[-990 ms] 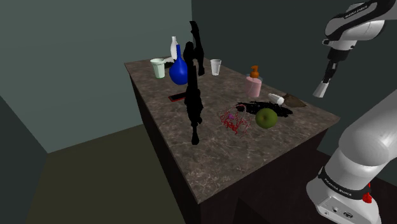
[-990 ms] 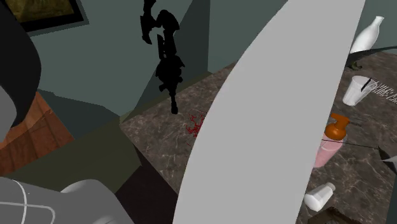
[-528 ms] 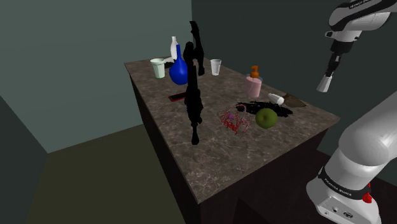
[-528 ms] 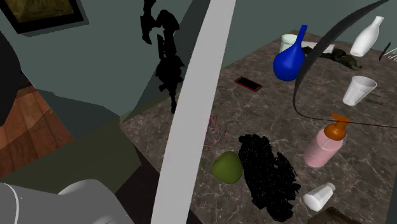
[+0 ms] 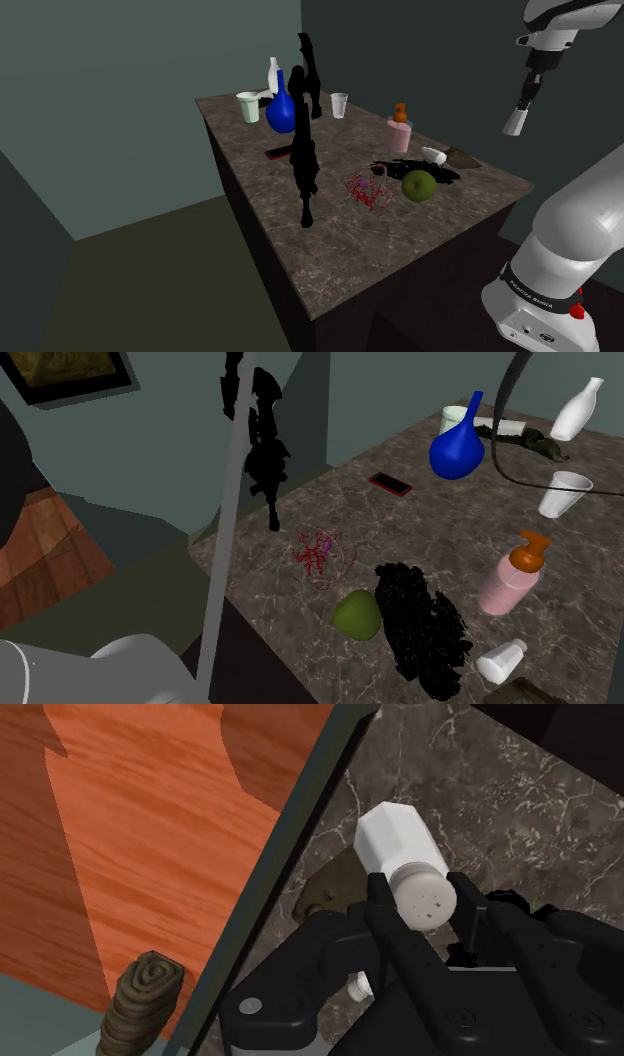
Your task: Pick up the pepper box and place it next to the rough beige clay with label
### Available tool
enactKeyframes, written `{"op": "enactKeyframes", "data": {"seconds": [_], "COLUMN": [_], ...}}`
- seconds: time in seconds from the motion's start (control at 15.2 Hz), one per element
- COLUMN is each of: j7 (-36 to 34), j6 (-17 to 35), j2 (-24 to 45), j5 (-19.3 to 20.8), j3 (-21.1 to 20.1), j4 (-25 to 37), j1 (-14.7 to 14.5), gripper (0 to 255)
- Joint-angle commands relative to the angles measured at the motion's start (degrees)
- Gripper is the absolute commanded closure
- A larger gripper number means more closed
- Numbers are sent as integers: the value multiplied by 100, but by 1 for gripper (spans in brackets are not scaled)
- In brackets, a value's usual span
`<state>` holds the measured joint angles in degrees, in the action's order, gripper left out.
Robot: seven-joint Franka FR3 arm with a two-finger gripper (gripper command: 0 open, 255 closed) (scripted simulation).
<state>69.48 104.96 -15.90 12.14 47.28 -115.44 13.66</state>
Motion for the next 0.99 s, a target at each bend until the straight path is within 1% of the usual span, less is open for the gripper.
{"op": "enactKeyframes", "data": {"seconds": [0.0,0.26,0.46,0.59,0.73,0.92], "j7": [-49,-31,44,100,140,150], "j6": [268,286,223,136,13,-239], "j2": [104,916,1595,2067,2540,3242], "j5": [-74,-674,-1203,-1569,-1924,-2414], "j3": [5,119,156,142,86,-58], "j4": [175,748,1268,1664,2103,2858], "j1": [-57,-369,-474,-470,-403,-209], "gripper": [255,255,255,255,255,255]}}
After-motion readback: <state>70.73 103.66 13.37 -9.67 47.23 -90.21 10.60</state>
